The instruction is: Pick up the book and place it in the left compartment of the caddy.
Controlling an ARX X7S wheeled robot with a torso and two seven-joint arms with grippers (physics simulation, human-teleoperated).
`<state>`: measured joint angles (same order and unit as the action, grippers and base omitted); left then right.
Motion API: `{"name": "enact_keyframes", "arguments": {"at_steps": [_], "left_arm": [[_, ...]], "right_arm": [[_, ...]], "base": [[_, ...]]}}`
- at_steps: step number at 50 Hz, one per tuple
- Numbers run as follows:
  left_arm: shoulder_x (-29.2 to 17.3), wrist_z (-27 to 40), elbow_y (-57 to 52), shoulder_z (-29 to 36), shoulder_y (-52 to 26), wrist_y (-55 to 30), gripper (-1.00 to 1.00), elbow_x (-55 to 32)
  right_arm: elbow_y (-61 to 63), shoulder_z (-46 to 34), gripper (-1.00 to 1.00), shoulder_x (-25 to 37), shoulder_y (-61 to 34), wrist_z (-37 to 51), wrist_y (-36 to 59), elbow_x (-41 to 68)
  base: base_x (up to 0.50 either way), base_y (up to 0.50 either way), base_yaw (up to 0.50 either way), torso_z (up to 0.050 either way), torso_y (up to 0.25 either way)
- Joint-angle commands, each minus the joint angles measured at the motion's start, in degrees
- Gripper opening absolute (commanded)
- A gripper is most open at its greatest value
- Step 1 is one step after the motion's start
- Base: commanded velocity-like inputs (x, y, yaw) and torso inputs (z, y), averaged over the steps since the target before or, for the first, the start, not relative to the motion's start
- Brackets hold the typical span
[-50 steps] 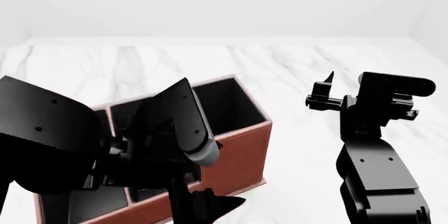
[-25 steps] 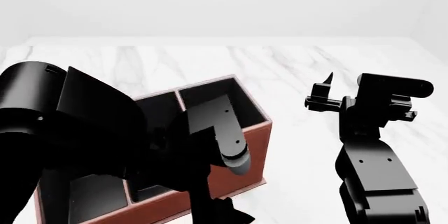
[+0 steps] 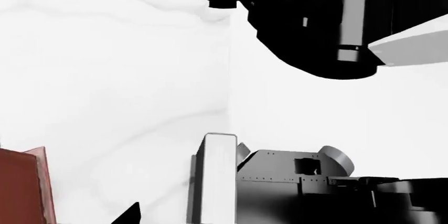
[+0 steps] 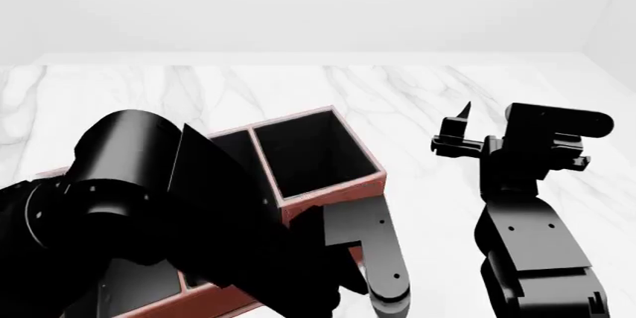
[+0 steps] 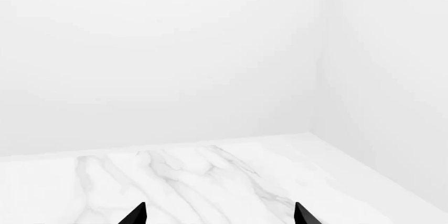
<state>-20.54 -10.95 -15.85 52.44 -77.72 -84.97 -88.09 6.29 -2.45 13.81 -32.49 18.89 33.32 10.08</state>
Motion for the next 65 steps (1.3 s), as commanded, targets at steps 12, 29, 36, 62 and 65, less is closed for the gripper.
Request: {"name": "enact_keyframes", "arguments": {"at_steps": [12,29,36,62,65], "left_arm": [[2.0,-1.5,-0.8,4.1,0.1,2.1,1.0,-0.2],[0.6,-12.3,2.6,9.8,2.8,8.4,1.0,10.9],[0.7,-16.1,4.7,12.5,3.9,11.0,1.0,14.9],[5.2,-19.7,7.9,18.7,6.4,14.0,1.0,19.4],[5.6,-19.8,7.9,19.3,6.8,14.1,1.0,19.7]], "right_arm": [[-0.4,-0.4,1.0,0.2,0.0,0.3,-0.4,0.4],[-0.5,-0.1,1.0,0.4,0.5,0.4,-0.8,1.2],[-1.3,-0.2,1.0,0.4,0.5,0.5,-1.4,1.2],[-2.1,-0.5,1.0,0.4,0.4,0.6,-1.9,2.0],[-1.9,-0.5,1.0,0.4,0.5,0.7,-1.9,2.1]], "base": [[0.0,0.0,0.0,0.0,0.0],[0.0,0.0,0.0,0.0,0.0],[0.0,0.0,0.0,0.0,0.0],[0.0,0.0,0.0,0.0,0.0],[0.0,0.0,0.0,0.0,0.0]]}}
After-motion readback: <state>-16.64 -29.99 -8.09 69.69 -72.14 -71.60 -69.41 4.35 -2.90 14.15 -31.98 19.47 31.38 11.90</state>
